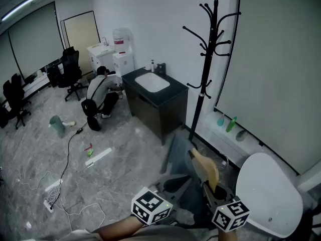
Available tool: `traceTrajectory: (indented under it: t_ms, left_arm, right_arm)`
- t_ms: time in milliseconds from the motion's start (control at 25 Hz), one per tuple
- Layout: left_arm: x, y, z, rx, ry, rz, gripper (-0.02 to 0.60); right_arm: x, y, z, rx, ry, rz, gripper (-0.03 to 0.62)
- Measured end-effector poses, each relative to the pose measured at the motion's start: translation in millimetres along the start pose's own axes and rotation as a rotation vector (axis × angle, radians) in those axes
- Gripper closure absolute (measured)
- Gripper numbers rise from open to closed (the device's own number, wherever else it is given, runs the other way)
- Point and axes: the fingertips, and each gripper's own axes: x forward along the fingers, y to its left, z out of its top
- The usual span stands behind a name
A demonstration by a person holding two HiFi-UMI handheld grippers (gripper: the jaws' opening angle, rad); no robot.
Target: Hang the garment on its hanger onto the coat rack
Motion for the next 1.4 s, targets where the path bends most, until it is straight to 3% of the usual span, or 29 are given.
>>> traceTrajectory:
  t_ms: [640, 1400]
  left_arm:
    - [9.8, -11.7, -4.6, 0.007, 0.015, -0.017, 0.575]
    - [59.1, -28.7, -6.2, 0.023, 0.019, 0.015, 0.575]
  right_arm:
    - [-14.5, -17.0, 2.3, 0.023, -0.017, -0.028, 0.548]
    - [-33.5, -66.4, 14.1, 0.031, -0.039, -0.018, 0.548]
